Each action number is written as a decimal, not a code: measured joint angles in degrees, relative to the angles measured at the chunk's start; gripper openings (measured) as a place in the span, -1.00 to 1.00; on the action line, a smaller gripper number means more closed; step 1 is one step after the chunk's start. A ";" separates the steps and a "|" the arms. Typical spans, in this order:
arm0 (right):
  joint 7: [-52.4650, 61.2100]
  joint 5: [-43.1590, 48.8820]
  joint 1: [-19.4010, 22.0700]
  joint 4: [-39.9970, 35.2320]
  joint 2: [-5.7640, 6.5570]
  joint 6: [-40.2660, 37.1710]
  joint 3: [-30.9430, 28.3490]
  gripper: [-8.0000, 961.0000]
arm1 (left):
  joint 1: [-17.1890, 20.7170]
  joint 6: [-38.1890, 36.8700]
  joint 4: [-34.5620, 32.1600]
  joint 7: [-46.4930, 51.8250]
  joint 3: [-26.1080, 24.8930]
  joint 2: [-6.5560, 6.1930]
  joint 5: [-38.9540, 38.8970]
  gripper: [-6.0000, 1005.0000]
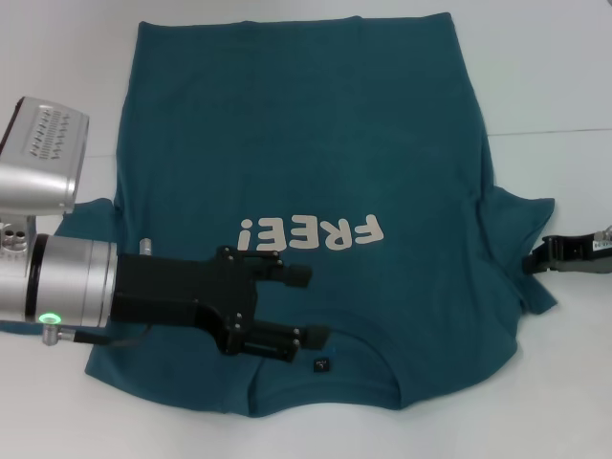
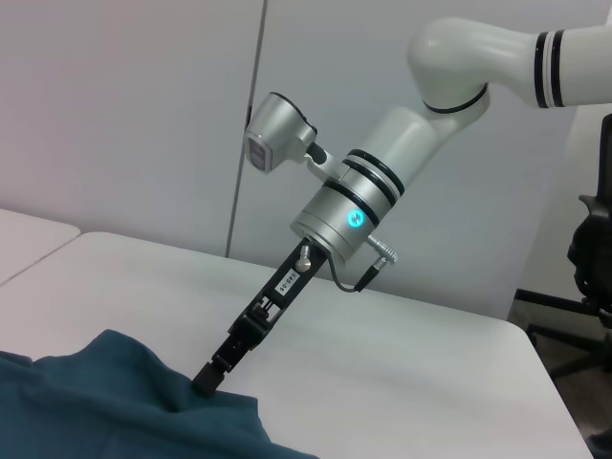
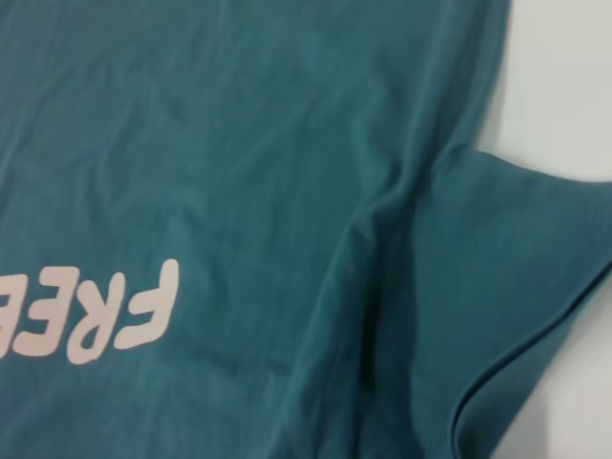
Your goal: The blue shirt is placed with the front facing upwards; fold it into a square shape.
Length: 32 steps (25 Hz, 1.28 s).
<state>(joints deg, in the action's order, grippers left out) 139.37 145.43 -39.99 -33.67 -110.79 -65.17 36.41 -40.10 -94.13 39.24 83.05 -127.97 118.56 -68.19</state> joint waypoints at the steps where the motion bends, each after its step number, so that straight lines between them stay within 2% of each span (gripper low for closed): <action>1: -0.07 -0.12 0.00 -0.37 -0.04 -0.09 0.08 -0.91 | 0.01 0.00 0.01 0.00 -0.03 0.02 0.00 0.65; 8: -0.12 -0.50 -0.05 -4.58 -1.02 -1.91 0.13 -0.91 | 0.10 0.00 0.18 0.00 -0.33 0.10 -0.33 0.65; 22: -0.23 -1.40 -0.51 -5.67 -1.10 -2.52 0.47 -0.82 | 0.11 1.01 0.31 0.00 -1.35 0.08 -0.54 0.65; 24: -0.03 -1.21 -0.51 -5.68 -0.91 -2.34 0.49 -0.80 | 0.11 1.17 0.31 0.00 -1.34 0.08 -0.55 0.65; 29: 2.43 -0.96 -0.22 -5.42 0.59 -2.16 0.51 -0.77 | -0.06 1.35 0.31 0.00 -1.18 0.08 -0.54 0.65; 32: 2.82 -0.71 -0.02 -5.24 0.94 -2.11 0.51 -0.75 | -0.09 1.38 0.31 0.00 -1.13 0.08 -0.54 0.65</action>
<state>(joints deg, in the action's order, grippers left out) 142.19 144.73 -40.01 -38.92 -109.85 -67.28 36.91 -40.19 -92.74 39.55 83.06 -129.10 118.64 -68.74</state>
